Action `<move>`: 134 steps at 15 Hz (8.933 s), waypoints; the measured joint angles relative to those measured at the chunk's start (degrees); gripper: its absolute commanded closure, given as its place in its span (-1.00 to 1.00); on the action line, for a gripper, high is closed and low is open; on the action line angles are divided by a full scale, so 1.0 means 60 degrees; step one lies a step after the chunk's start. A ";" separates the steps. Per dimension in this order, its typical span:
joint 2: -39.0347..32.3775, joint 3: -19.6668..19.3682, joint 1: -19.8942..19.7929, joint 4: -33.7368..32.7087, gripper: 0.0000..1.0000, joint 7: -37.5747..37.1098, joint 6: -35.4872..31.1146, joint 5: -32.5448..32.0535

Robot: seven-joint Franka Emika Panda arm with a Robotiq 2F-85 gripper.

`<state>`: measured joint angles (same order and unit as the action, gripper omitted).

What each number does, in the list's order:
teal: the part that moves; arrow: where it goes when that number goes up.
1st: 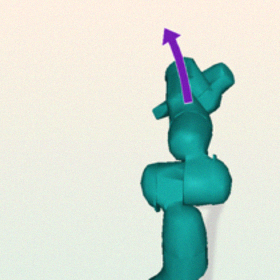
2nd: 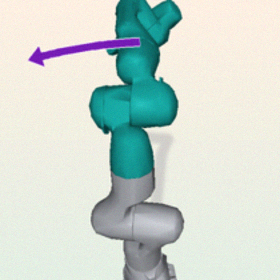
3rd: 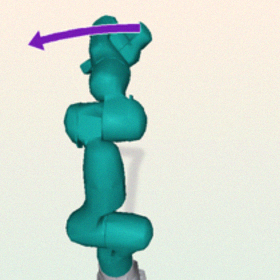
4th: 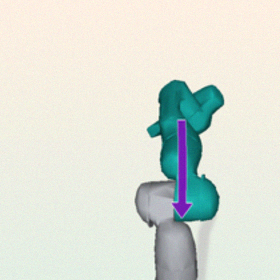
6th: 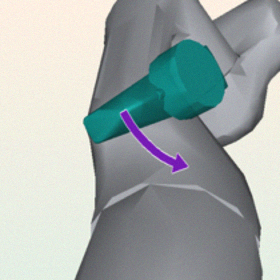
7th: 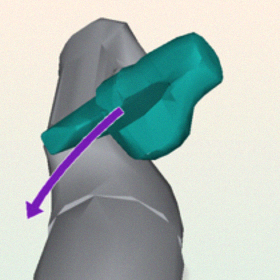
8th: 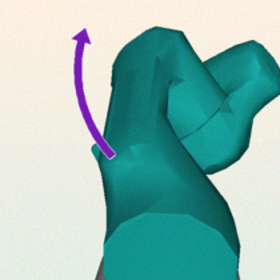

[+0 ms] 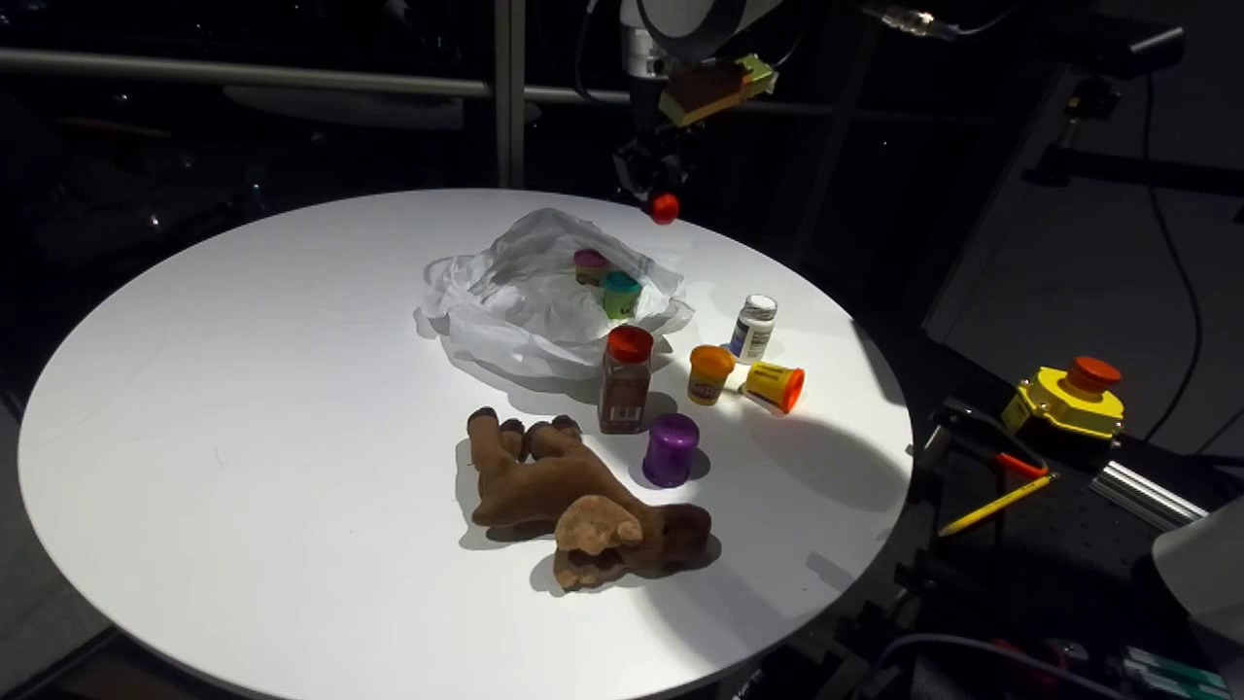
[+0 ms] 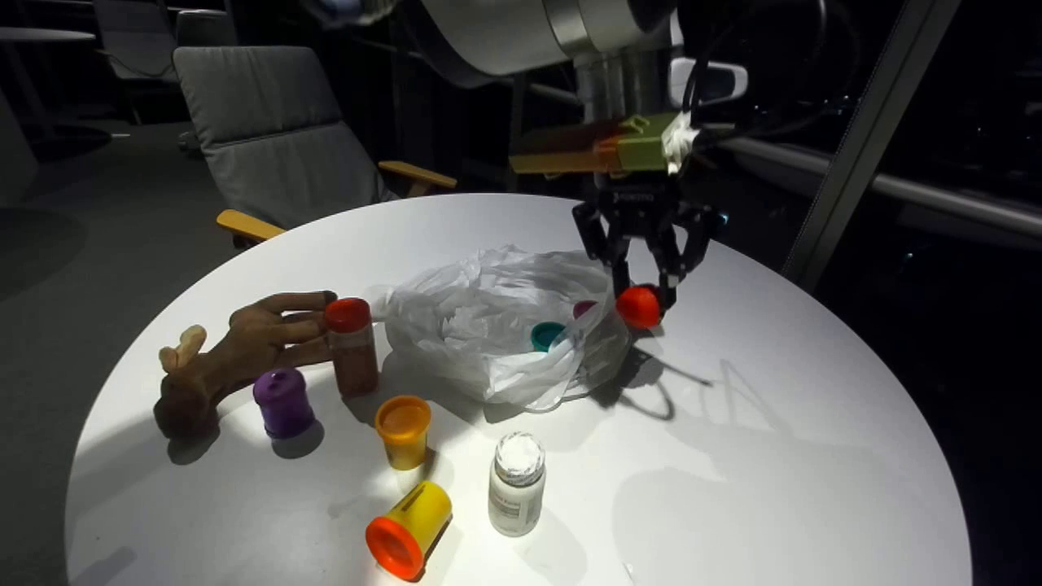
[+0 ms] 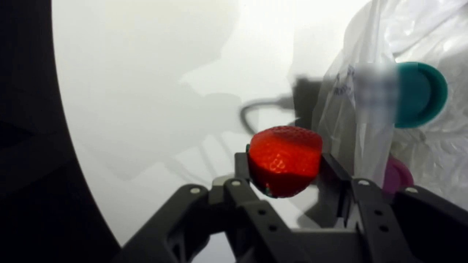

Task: Pick up the objects from the plastic bag and them on the table.

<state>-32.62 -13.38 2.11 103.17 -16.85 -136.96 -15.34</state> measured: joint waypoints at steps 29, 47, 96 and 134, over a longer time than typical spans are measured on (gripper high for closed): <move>0.1868 0.0689 0.0360 0.2174 -1.00 -0.1505 -0.1606 0.1862; -0.0744 0.1268 0.0305 0.0840 -1.00 -0.4290 -0.0868 0.4631; 0.3509 0.0130 -0.0678 0.5762 0.45 -0.3587 -0.3117 0.2957; -0.0349 0.1219 0.0816 -0.0135 -1.00 -0.5300 -0.0680 0.2020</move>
<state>-34.71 -6.06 7.01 102.36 -48.65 -141.04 -3.22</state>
